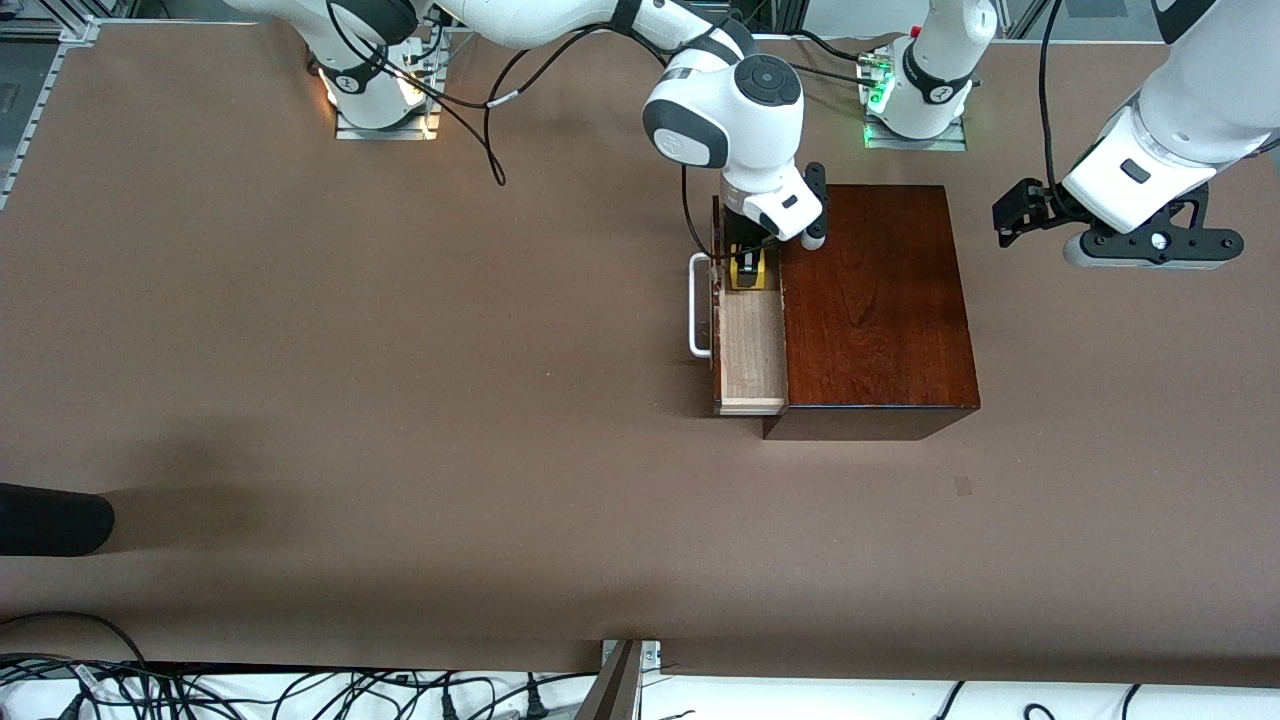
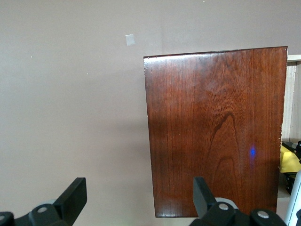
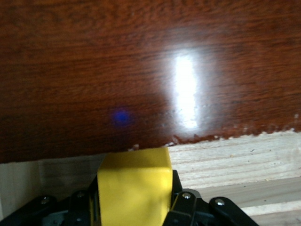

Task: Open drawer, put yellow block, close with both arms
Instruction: 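Lower the cube into the drawer and open the right gripper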

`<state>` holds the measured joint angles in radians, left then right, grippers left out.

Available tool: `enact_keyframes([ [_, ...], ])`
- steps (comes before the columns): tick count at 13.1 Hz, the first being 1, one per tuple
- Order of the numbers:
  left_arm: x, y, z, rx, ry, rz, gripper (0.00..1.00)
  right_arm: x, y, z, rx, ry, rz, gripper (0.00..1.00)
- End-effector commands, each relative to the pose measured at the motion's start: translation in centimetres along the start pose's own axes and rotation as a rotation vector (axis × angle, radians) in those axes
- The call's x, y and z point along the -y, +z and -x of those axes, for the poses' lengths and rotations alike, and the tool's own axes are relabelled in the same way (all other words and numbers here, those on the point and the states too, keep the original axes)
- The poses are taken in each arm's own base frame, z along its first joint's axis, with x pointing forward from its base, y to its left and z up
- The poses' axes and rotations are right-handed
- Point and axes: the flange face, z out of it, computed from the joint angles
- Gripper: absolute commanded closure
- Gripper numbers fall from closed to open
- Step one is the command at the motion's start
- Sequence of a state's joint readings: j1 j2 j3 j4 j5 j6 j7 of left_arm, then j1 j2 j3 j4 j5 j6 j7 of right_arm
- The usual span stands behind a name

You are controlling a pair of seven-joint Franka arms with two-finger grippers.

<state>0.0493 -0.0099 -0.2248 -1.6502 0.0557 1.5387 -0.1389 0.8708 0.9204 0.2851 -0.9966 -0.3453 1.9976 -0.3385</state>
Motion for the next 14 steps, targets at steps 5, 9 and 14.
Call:
enact_keyframes([
  [5,-0.2,-0.4,0.0,-0.005,-0.006,0.009,0.0,0.4,1.6,0.3,0.073,-0.059,-0.003,0.7],
  [9,-0.8,-0.5,0.2,-0.006,-0.002,0.007,0.0,0.1,2.5,0.5,0.078,-0.046,0.001,0.29],
  [14,-1.0,-0.5,0.1,-0.009,0.001,0.008,0.0,-0.1,0.0,0.3,0.065,0.007,-0.003,0.0],
])
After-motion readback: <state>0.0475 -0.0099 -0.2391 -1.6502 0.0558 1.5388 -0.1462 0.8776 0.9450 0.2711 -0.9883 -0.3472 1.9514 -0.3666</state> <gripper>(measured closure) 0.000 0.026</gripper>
